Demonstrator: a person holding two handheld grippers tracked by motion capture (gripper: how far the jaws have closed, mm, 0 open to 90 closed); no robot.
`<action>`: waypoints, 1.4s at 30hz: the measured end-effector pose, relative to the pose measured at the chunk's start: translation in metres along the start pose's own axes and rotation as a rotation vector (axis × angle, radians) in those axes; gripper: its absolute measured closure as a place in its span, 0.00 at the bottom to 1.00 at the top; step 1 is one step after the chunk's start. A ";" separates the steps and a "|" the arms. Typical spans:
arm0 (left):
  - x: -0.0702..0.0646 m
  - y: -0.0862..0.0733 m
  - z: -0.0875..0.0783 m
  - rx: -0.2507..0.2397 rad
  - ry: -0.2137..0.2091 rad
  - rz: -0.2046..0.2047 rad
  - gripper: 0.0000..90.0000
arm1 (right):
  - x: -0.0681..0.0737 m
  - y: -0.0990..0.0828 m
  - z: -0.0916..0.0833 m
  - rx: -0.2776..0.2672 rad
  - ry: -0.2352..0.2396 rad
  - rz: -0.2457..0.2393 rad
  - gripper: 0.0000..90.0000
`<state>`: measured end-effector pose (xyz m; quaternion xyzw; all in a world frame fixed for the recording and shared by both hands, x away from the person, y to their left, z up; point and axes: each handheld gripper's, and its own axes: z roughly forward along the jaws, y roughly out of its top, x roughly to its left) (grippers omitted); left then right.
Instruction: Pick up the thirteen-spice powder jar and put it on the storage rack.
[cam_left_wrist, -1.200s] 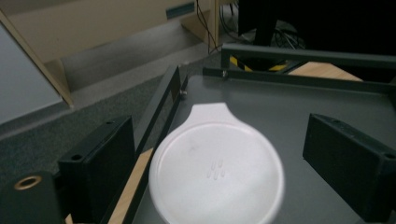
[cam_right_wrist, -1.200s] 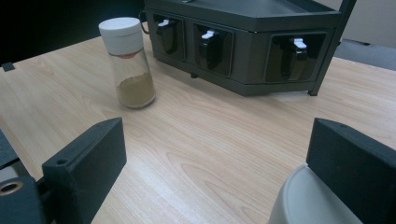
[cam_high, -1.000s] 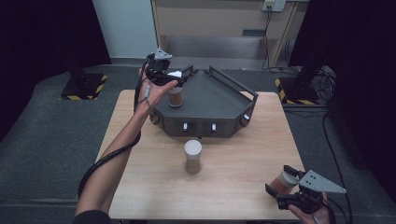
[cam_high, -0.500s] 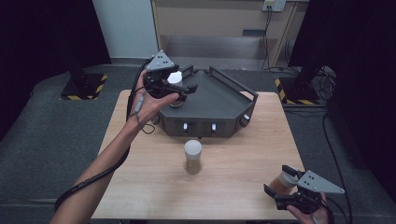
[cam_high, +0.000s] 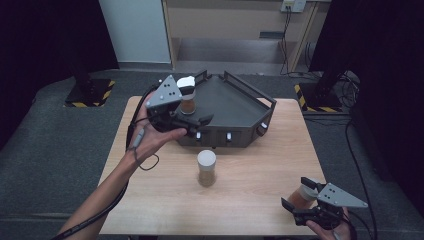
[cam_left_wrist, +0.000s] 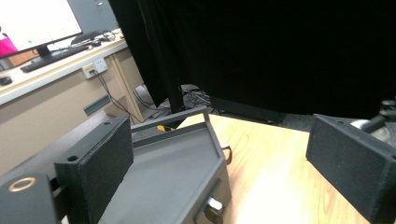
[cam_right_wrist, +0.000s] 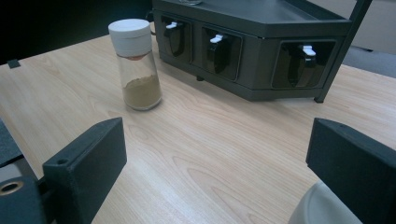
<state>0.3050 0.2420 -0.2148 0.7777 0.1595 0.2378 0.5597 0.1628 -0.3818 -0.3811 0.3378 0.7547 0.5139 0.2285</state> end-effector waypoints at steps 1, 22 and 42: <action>-0.003 -0.004 -0.003 -0.003 -0.003 0.001 0.07 | 0.000 0.000 0.000 0.001 0.001 0.001 0.06; -0.050 -0.087 -0.050 0.012 0.058 -0.046 0.07 | 0.001 0.001 0.003 0.009 0.006 -0.003 0.06; -0.056 -0.153 -0.078 0.009 0.139 -0.169 0.07 | 0.002 0.002 0.004 0.014 0.003 -0.007 0.06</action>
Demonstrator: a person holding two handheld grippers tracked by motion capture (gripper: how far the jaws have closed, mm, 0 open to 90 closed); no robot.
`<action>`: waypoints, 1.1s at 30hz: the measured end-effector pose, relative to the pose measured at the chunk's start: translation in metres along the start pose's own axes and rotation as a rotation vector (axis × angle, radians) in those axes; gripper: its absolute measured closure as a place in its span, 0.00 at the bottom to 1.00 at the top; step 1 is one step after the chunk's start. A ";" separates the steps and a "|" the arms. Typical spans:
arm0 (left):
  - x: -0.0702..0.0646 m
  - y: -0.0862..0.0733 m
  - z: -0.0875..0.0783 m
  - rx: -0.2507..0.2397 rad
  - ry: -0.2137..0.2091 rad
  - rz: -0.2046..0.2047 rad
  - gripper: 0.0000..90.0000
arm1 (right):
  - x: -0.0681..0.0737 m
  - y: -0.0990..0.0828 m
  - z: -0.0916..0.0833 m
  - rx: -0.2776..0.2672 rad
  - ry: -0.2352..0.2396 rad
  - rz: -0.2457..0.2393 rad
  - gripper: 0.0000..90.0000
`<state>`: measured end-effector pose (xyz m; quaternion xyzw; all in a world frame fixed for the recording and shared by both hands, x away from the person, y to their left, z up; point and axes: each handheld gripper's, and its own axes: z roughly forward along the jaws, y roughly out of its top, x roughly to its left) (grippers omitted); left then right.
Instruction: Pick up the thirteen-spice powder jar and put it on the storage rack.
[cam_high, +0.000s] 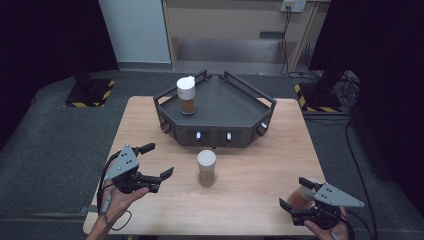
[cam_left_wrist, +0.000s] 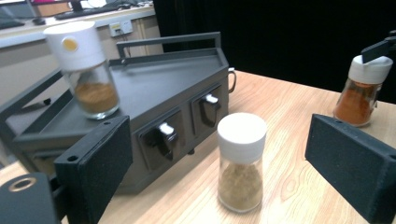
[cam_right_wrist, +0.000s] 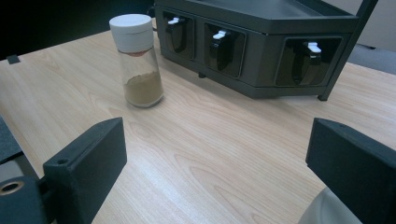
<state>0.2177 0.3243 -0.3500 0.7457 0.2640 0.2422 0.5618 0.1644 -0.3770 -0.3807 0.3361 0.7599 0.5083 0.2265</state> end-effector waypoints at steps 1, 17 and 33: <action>0.001 -0.004 -0.001 0.000 0.003 -0.009 0.07 | 0.000 0.000 0.000 0.000 0.000 -0.001 0.06; 0.009 -0.053 -0.020 0.035 0.067 -0.115 0.07 | 0.001 0.000 0.001 0.005 -0.002 0.000 0.06; 0.018 -0.083 -0.037 0.033 0.044 -0.137 0.06 | 0.000 0.000 0.003 0.009 -0.003 0.009 0.06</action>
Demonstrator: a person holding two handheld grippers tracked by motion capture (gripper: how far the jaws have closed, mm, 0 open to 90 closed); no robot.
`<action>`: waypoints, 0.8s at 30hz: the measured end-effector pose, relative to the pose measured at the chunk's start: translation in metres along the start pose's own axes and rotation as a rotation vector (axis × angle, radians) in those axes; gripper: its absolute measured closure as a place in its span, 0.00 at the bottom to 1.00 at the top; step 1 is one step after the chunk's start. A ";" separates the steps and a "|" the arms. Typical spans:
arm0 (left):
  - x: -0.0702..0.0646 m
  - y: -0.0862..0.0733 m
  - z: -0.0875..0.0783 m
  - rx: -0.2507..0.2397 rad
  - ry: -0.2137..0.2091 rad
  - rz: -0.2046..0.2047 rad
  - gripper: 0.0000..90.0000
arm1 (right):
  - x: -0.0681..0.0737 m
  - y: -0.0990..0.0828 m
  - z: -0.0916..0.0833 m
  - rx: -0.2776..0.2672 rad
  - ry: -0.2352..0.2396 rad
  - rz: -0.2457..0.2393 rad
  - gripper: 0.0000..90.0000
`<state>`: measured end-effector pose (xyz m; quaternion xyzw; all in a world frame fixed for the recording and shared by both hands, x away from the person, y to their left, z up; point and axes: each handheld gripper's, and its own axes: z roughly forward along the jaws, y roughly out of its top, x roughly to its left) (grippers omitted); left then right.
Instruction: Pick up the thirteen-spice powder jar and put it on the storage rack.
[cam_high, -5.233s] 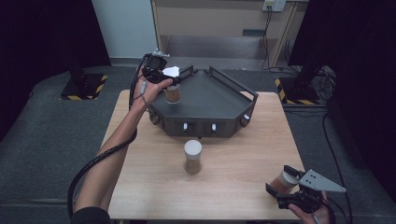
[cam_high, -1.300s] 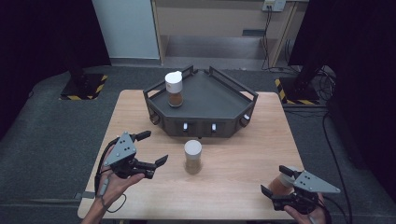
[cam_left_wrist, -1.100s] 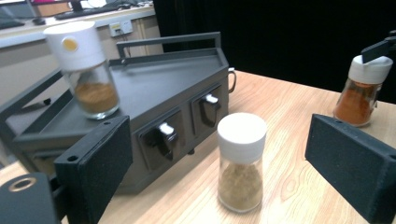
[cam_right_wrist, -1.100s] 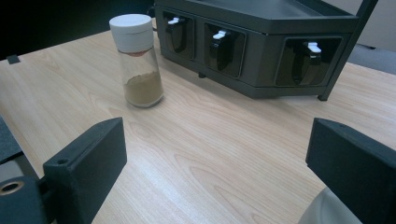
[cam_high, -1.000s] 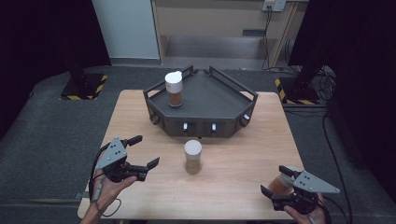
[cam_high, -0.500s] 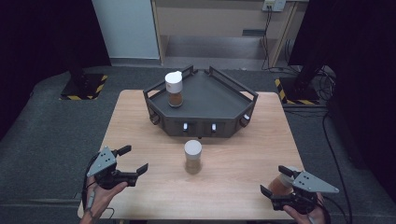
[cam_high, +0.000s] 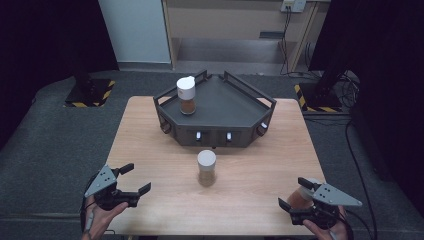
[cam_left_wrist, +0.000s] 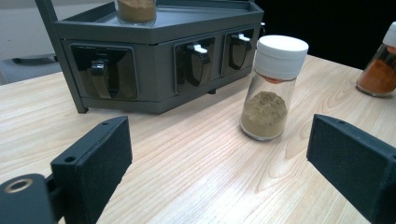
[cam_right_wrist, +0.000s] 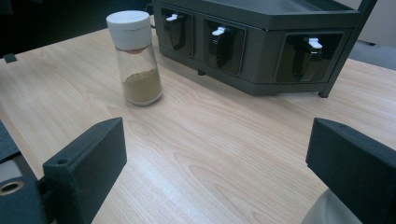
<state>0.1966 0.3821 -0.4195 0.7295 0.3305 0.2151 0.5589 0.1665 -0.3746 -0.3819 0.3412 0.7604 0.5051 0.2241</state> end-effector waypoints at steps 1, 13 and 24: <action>0.001 -0.001 0.000 -0.003 -0.005 -0.001 0.06 | 0.000 0.000 0.000 0.001 0.001 0.002 0.06; 0.008 -0.006 0.000 -0.022 -0.047 -0.008 0.06 | -0.001 0.001 0.005 0.014 0.011 0.000 0.06; 0.011 -0.005 0.005 -0.008 -0.095 0.015 0.06 | -0.002 0.001 0.007 0.018 0.029 -0.004 0.06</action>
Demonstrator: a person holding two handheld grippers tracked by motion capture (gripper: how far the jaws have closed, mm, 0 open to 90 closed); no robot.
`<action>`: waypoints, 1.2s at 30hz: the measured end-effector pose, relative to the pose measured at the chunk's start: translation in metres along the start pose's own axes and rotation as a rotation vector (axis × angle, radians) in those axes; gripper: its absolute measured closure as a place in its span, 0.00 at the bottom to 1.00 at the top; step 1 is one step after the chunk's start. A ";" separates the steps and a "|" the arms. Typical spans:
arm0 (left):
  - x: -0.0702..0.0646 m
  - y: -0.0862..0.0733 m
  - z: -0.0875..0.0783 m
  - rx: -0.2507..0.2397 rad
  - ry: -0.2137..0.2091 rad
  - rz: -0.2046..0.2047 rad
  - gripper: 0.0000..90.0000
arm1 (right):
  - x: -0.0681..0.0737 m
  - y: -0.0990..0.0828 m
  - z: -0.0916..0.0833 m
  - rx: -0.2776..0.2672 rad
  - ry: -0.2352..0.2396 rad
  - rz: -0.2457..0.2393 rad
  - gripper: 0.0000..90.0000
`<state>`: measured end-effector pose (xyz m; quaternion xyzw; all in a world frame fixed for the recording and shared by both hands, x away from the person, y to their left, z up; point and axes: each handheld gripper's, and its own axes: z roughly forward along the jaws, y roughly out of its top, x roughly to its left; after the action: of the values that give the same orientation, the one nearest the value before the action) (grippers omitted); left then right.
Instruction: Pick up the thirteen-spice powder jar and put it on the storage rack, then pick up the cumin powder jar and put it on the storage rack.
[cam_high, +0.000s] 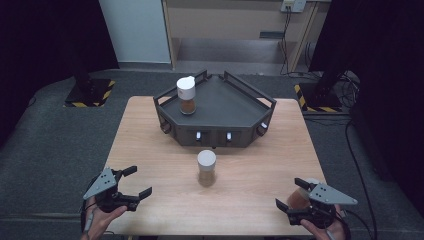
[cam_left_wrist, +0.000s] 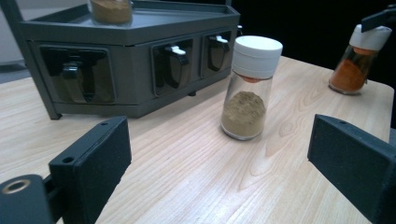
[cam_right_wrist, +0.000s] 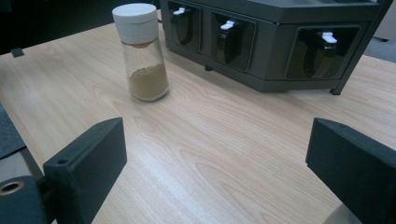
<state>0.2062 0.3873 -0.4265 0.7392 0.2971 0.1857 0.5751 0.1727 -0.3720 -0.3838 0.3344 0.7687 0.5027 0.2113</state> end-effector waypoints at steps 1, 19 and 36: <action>0.000 0.000 0.001 0.002 -0.006 0.003 0.06 | 0.000 0.000 0.000 0.000 0.001 -0.001 0.06; -0.002 0.004 0.004 0.032 -0.019 0.026 0.06 | 0.001 0.002 0.002 0.011 0.006 -0.008 0.06; 0.000 0.003 0.002 0.028 -0.012 0.006 0.06 | 0.004 0.014 0.001 0.009 0.024 0.007 0.06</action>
<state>0.2082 0.3850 -0.4243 0.7490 0.2942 0.1789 0.5660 0.1750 -0.3649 -0.3718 0.3322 0.7721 0.5039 0.1989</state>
